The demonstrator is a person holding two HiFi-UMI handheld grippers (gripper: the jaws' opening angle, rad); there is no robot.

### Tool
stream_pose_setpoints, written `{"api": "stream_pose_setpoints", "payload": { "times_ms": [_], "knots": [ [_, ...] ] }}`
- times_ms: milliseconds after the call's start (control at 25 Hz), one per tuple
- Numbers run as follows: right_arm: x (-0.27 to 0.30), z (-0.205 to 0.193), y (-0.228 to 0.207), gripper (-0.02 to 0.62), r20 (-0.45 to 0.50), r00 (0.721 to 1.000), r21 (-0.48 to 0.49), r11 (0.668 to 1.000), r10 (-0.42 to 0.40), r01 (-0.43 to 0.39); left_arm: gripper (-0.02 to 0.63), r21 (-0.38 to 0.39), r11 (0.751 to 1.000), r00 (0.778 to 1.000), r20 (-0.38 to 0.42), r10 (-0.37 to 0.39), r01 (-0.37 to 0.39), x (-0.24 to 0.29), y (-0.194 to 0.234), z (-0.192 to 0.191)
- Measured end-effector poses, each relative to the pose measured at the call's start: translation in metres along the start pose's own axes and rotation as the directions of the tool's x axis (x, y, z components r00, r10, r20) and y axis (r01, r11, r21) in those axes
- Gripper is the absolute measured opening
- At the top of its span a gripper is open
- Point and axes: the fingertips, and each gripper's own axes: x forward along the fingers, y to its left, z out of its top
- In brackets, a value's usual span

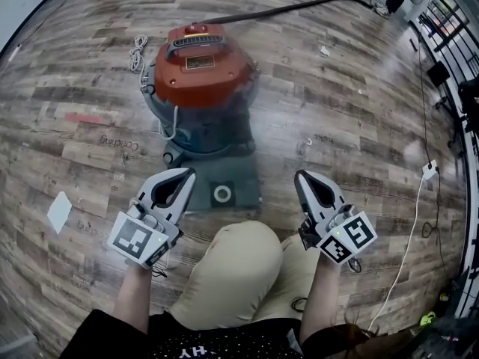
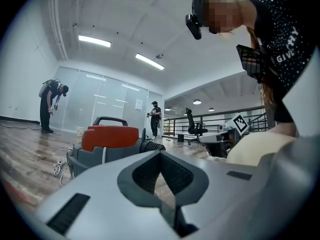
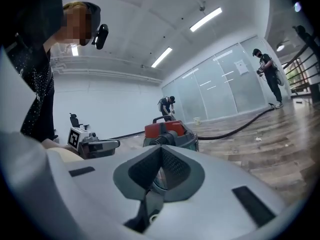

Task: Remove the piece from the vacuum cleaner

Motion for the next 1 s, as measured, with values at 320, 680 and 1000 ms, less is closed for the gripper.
{"api": "stream_pose_setpoints", "payload": {
  "times_ms": [320,680,1000],
  "knots": [
    [0.006,-0.005,0.009,0.011,-0.04,0.999,-0.074,0.997,0.003,-0.006,0.009,-0.027,1.0,1.0,-0.017,-0.013,0.012,0.003,-0.002,-0.01],
    [0.005,-0.009,0.005,0.011,-0.063,0.998,-0.083,0.997,-0.008,0.003,0.009,-0.021,1.0,0.999,-0.052,-0.009,0.007,0.004,-0.002,-0.012],
    [0.006,-0.011,0.004,0.011,-0.073,0.997,-0.086,0.996,-0.009,0.003,0.009,-0.027,0.999,0.998,-0.061,-0.035,0.034,0.001,-0.006,-0.02]
  ]
}}
